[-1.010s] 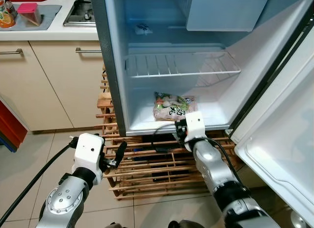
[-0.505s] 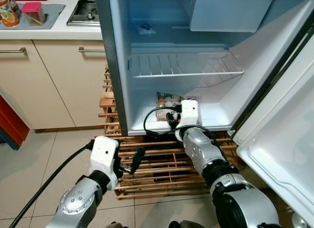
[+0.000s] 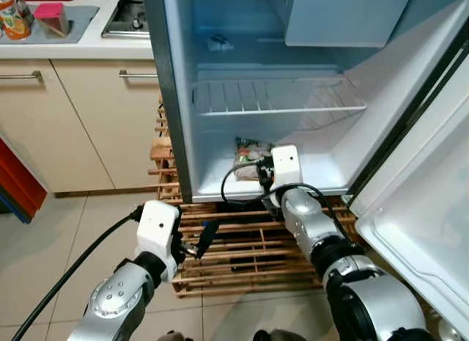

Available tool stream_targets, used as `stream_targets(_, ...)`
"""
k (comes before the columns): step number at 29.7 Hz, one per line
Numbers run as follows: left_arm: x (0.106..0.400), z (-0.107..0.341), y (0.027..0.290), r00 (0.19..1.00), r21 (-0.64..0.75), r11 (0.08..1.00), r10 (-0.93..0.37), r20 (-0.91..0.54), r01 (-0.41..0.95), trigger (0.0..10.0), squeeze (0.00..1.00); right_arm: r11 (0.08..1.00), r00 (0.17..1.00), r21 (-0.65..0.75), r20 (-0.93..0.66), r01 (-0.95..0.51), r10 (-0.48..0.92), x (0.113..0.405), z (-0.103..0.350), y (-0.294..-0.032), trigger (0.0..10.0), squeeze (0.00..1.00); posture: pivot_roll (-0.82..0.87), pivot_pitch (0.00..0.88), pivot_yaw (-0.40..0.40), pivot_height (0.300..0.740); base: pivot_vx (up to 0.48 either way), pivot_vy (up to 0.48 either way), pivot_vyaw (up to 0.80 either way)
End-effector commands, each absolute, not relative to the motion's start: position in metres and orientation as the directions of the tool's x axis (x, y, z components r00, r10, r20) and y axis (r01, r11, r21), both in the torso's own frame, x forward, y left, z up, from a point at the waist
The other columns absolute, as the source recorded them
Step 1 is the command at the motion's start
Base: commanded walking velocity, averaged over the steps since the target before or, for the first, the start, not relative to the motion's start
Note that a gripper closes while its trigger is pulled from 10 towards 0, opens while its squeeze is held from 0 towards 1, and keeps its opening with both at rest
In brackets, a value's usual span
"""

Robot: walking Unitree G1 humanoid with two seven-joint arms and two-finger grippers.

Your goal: Restocking fridge

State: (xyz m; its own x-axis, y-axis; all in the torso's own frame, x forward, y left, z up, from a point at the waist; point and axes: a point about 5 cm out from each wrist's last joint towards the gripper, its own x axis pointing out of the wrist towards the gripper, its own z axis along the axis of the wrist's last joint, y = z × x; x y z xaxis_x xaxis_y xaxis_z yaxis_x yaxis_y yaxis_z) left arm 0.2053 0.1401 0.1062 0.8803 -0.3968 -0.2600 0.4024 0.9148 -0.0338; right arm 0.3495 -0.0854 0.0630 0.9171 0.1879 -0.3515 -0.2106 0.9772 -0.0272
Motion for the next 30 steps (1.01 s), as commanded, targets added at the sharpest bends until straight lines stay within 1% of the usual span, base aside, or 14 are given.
stream_targets(1, 0.205, 0.108, 0.139, 0.877, -0.03, 0.912, -0.403, -0.263, 0.41, 10.0, 0.0, 0.982, 0.909, -0.034, -0.386, -0.185, 0.158, 0.349, 0.058, -0.091, 10.0, 0.0, 0.07, 0.083, -0.023, 0.74, 0.0, 0.0, 0.0)
stream_targets(3, 0.205, 0.108, 0.139, 0.877, -0.03, 0.912, -0.403, -0.263, 0.41, 10.0, 0.0, 0.982, 0.909, -0.034, -0.386, -0.185, 0.158, 0.349, 0.058, -0.091, 10.0, 0.0, 0.07, 0.083, -0.023, 0.74, 0.0, 0.0, 0.0)
stream_targets(5, 0.202, 0.109, 0.143, 0.879, -0.02, 0.914, -0.395, -0.269, 0.405, 10.0, 0.0, 0.991, 0.909, 0.042, -0.395, -0.13, 0.136, 0.357, 0.068, -0.091, 10.0, 0.0, 0.11, 0.1, -0.025, 0.74, 0.0, 0.0, 0.0)
stream_targets(7, 0.2, 0.11, 0.144, 0.879, -0.016, 0.916, -0.39, -0.273, 0.401, 10.0, 0.0, 0.991, 0.911, 0.058, -0.39, -0.118, 0.132, 0.362, 0.074, -0.09, 10.0, 0.0, 0.11, 0.102, -0.025, 0.74, 0.0, 0.0, 0.0)
stream_targets(12, 0.193, 0.11, 0.148, 0.879, -0.007, 0.919, -0.379, -0.288, 0.394, 10.0, 0.0, 0.993, 0.926, 0.038, -0.36, -0.111, 0.117, 0.375, 0.096, -0.086, 10.0, 0.0, 0.14, 0.122, -0.031, 0.74, 0.0, 0.0, 0.0)
stream_targets(14, 0.192, 0.11, 0.15, 0.879, -0.004, 0.92, -0.375, -0.294, 0.391, 10.0, 0.0, 0.992, 0.933, 0.034, -0.339, -0.119, 0.124, 0.381, 0.109, -0.08, 10.0, 0.0, 0.15, 0.124, -0.033, 0.74, 0.0, 0.0, 0.0)
stream_targets(20, 0.192, 0.11, 0.15, 0.878, -0.002, 0.92, -0.374, -0.298, 0.391, 10.0, 0.0, 0.993, 0.932, 0.034, -0.341, -0.115, 0.12, 0.383, 0.113, -0.076, 10.0, 0.0, 0.15, 0.125, -0.034, 0.74, 0.0, 0.0, 0.0)
stream_targets(24, 0.193, 0.11, 0.146, 0.878, -0.007, 0.919, -0.378, -0.295, 0.394, 10.0, 0.0, 0.992, 0.958, 0.035, -0.256, -0.123, 0.128, 0.388, 0.129, -0.07, 10.0, 0.0, 0.13, 0.114, -0.039, 0.74, 0.0, 0.0, 0.0)
stream_targets(26, 0.193, 0.11, 0.145, 0.877, -0.008, 0.919, -0.379, -0.294, 0.394, 10.0, 0.0, 0.992, 0.962, 0.037, -0.243, -0.121, 0.127, 0.388, 0.13, -0.07, 10.0, 0.0, 0.12, 0.112, -0.041, 0.74, 0.0, 0.0, 0.0)
stream_targets(28, 0.193, 0.109, 0.142, 0.876, -0.011, 0.917, -0.383, -0.292, 0.398, 10.0, 0.0, 0.993, 0.965, 0.045, -0.236, -0.111, 0.118, 0.385, 0.124, -0.069, 10.0, 0.0, 0.11, 0.108, -0.041, 0.74, 0.0, 0.0, 0.0)
stream_targets(30, 0.195, 0.109, 0.141, 0.876, -0.012, 0.916, -0.388, -0.288, 0.401, 10.0, 0.0, 0.992, 0.958, 0.078, -0.26, -0.102, 0.119, 0.374, 0.107, -0.065, 10.0, 0.0, 0.1, 0.096, -0.041, 0.74, 0.0, 0.0, 0.0)
